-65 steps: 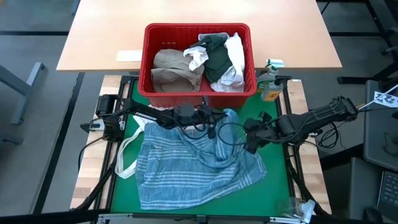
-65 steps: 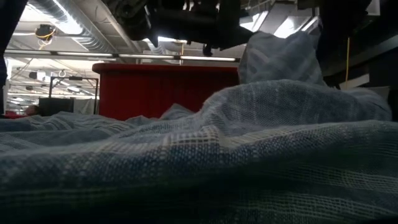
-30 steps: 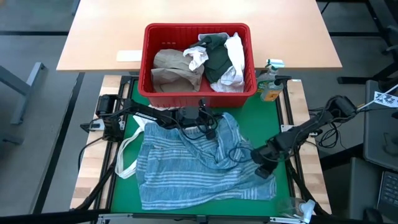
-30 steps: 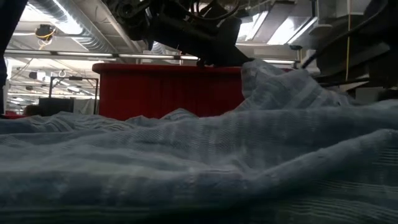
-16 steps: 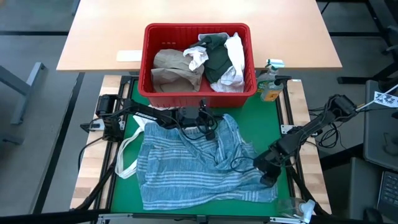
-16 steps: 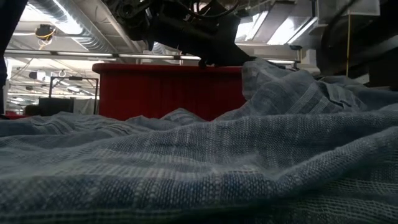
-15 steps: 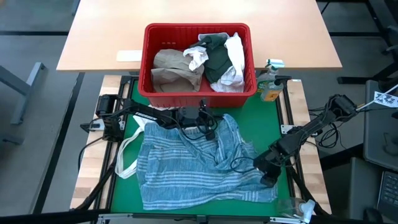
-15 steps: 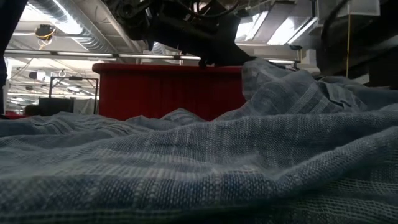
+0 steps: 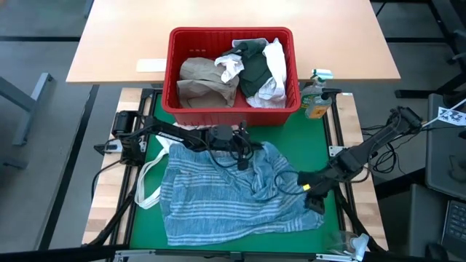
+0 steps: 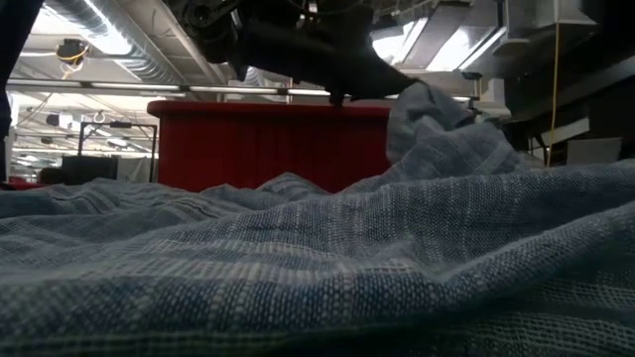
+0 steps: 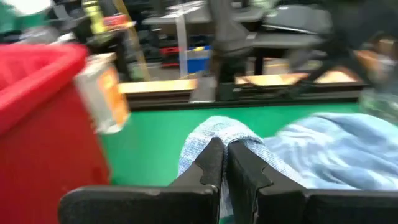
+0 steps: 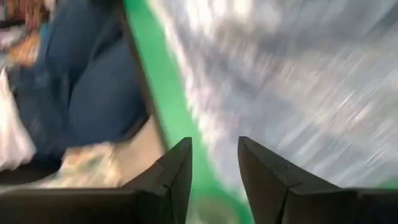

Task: Fold Laundry from Bin
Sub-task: Fold the blue polo shirt

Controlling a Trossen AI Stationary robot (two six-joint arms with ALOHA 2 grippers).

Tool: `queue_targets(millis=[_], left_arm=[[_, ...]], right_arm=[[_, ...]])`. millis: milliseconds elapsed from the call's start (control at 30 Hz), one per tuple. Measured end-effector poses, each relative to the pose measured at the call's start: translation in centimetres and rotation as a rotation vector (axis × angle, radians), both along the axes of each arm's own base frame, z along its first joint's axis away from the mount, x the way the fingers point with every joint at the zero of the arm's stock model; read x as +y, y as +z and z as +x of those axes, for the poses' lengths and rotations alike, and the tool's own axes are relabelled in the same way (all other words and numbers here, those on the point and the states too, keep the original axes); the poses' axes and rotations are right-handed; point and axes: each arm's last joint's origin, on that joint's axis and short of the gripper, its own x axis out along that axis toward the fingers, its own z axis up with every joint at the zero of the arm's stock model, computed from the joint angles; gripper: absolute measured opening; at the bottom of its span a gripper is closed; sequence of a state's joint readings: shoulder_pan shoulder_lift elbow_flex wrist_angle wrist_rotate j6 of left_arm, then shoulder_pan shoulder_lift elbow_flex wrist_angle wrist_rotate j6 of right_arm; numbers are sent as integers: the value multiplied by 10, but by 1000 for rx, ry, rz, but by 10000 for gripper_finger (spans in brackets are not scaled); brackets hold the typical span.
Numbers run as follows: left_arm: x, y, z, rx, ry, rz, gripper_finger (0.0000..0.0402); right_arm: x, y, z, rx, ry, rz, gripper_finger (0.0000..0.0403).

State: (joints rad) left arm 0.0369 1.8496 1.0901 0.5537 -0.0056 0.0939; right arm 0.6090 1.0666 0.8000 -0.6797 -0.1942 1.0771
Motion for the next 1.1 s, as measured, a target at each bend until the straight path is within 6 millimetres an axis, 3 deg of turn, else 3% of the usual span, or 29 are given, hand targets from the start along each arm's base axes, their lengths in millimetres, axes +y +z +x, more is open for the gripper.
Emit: queue_targets(millis=[167,367,633,867,1100], left_arm=[[-18,0,0,-4,-181,58,8],[-40,0,-1,-16,-304,135,8],[-75,0,-5,-45,-481,214,8],[-99,-3,-10,-21,-551,216,8],[-116,-13,-17,75,-616,204,8]], right_arm=[[-9,11,6,-232,-174,-266,131],[-21,11,10,-358,-351,-549,131],[-30,12,22,-406,-145,-655,131],[-36,17,31,-479,-65,-690,131],[-30,4,47,-469,-4,-729,131]])
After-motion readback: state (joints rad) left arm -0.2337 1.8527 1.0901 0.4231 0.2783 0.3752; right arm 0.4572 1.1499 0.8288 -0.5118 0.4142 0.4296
